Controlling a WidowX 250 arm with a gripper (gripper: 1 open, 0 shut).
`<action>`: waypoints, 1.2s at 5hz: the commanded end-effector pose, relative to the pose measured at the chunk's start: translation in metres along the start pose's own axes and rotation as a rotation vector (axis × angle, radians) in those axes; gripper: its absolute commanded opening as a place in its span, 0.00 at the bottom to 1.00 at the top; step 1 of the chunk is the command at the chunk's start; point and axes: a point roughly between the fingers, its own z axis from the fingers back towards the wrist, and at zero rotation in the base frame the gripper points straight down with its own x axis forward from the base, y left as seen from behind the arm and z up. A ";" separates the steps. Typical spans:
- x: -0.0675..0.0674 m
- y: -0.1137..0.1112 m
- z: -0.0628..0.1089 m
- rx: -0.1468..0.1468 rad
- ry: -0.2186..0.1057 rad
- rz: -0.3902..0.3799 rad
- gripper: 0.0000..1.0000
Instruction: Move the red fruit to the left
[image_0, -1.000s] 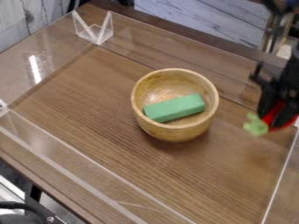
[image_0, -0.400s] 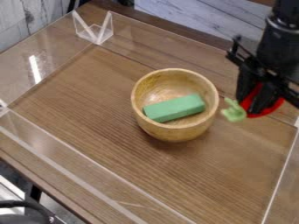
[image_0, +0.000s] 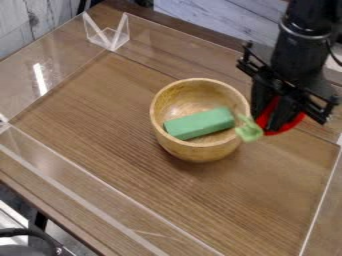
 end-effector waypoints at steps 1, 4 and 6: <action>-0.007 -0.003 0.008 0.001 -0.074 0.012 0.00; -0.006 -0.003 0.032 0.043 -0.128 0.217 0.00; -0.014 0.033 0.042 0.061 -0.143 0.351 0.00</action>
